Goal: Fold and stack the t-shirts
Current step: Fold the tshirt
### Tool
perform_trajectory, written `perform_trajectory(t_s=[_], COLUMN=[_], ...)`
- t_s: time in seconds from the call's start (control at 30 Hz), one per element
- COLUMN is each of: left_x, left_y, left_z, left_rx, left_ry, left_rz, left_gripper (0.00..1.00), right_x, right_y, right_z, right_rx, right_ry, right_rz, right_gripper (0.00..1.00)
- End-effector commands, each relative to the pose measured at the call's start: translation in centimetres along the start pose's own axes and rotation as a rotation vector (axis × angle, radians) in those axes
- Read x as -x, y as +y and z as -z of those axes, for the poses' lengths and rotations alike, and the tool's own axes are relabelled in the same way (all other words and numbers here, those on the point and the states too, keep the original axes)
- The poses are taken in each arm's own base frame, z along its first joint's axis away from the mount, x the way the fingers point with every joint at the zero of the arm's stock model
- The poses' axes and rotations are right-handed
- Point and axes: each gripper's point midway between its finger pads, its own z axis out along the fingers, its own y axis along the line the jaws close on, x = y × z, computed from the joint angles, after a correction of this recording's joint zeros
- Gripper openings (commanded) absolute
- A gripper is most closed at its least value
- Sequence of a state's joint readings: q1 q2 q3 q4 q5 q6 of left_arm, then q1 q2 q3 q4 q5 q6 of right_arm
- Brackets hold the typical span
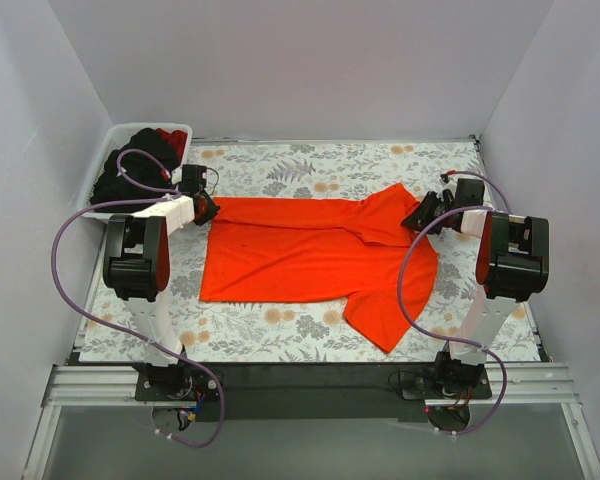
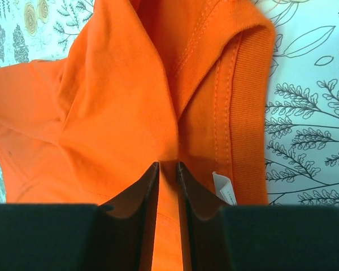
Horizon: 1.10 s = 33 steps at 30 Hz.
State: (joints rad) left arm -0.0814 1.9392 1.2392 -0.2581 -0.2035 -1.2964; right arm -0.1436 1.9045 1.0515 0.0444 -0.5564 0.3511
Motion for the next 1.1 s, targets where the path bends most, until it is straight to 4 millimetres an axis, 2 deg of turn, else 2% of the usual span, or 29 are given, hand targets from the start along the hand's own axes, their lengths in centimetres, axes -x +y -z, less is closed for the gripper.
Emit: perform_trajectory(t_s=[0.0, 0.3, 0.43, 0.5, 0.53, 0.57, 0.63, 0.67, 0.9, 1.07], left_x=[3.5, 3.3, 3.2, 3.1, 3.1, 3.0, 3.0, 3.0, 2.7, 2.6], left_y=[-1.2, -1.3, -1.3, -1.3, -1.3, -1.3, -1.2, -1.3, -1.2, -1.2], left_z=[2.4, 2.5, 2.5, 2.4, 2.4, 2.3, 2.3, 2.2, 2.0, 1.9], left_rx=[-0.030, -0.038, -0.035, -0.037, -0.036, -0.035, -0.033, -0.034, -0.033, -0.030], left_ry=[-0.087, -0.079, -0.077, -0.075, -0.074, -0.073, -0.072, -0.071, -0.061, -0.057], left_rz=[0.002, -0.006, -0.009, -0.012, -0.012, -0.012, -0.013, -0.014, -0.018, -0.020], left_gripper=[0.00, 0.00, 0.00, 0.00, 0.00, 0.00, 0.00, 0.00, 0.00, 0.00], right_x=[1.7, 4.0, 5.9, 7.7, 8.0, 9.2, 9.5, 10.4, 10.6, 9.9], right_y=[1.8, 3.1, 2.7, 3.6, 3.4, 3.9, 3.6, 4.0, 3.3, 3.8], right_z=[0.5, 0.7, -0.2, -0.3, -0.8, -0.8, -1.7, -1.8, -4.1, -4.2], right_rx=[0.049, 0.084, 0.066, 0.084, 0.086, 0.096, 0.096, 0.104, 0.127, 0.156], right_ry=[-0.026, -0.062, -0.088, -0.114, -0.113, -0.134, -0.128, -0.140, -0.111, -0.090], right_rz=[0.037, 0.060, 0.072, 0.079, 0.071, 0.075, 0.067, 0.074, 0.055, 0.049], right_gripper=[0.25, 0.29, 0.37, 0.41, 0.41, 0.41, 0.41, 0.41, 0.41, 0.38])
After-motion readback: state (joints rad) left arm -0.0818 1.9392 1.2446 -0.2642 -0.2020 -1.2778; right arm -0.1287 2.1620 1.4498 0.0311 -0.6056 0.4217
